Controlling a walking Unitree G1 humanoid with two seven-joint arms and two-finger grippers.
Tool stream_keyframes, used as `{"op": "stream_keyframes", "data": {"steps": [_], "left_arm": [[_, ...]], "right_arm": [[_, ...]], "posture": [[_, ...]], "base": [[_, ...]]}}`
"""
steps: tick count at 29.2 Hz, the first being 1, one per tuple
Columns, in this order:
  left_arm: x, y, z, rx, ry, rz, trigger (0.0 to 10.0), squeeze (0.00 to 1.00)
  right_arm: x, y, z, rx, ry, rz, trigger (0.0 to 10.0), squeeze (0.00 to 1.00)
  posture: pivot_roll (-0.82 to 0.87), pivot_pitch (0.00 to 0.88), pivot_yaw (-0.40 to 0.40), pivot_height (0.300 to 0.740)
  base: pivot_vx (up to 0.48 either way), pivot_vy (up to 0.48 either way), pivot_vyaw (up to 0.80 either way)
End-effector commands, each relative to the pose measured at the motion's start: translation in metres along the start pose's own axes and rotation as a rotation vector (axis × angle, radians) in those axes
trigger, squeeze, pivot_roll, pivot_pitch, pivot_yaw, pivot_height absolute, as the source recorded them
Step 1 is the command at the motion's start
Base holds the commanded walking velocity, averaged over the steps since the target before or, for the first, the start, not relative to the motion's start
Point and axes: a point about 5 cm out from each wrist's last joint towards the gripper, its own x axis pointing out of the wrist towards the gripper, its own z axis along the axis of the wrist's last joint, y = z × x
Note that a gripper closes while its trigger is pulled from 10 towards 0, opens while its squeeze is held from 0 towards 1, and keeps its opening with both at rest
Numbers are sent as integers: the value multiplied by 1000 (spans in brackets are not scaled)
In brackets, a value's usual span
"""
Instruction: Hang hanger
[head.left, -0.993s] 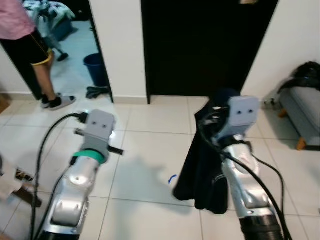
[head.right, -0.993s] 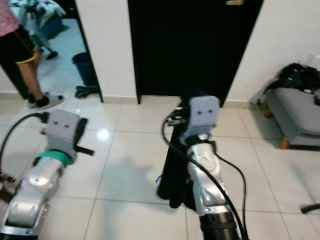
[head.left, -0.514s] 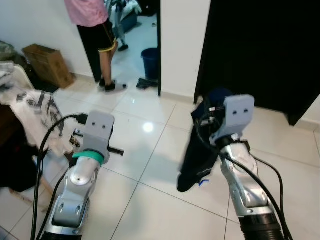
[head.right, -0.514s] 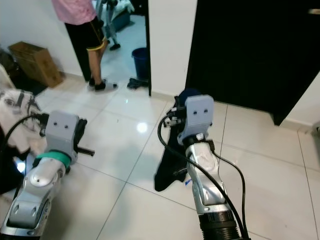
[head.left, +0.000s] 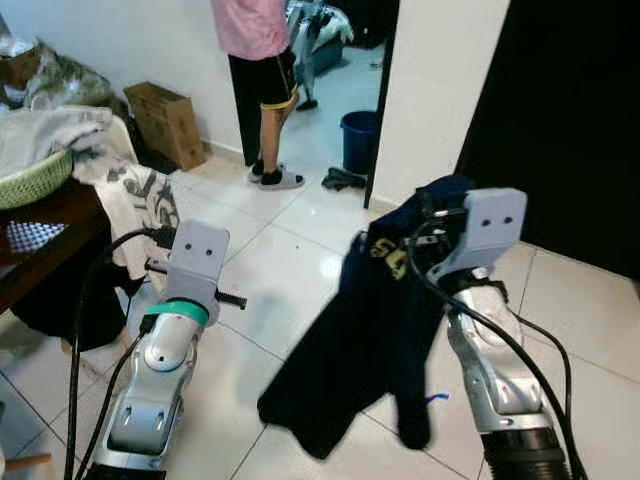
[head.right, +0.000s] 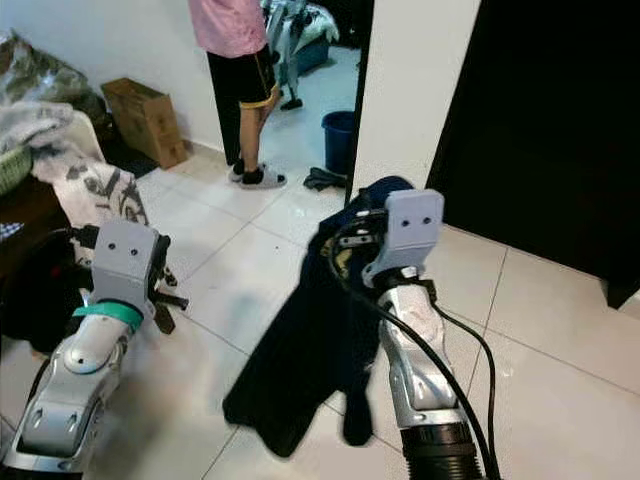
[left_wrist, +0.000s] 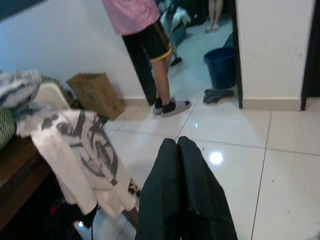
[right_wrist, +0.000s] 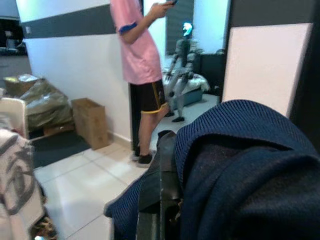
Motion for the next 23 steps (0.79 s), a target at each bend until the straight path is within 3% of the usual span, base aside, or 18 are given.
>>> {"op": "stream_keyframes", "data": {"steps": [1,8,13,23], "left_arm": [[-1,0,0,17,-4,10,10000,0],[0,4,3,64,-37,76,10000,0],[0,6,5,80,-49,117,10000,0],[-1,15,21,194,-155,231,10000,0]], "right_arm": [[0,-1,5,-9,-33,5,10000,0],[1,3,8,-28,-47,47,10000,0],[2,6,10,-30,-58,69,10000,0],[5,14,16,-5,-89,128,10000,0]], "posture": [[-120,97,66,740],[-118,99,65,740],[-115,104,65,740],[-101,102,61,740]], "base": [[465,0,0],[464,0,0],[465,0,672],[464,0,792]]}}
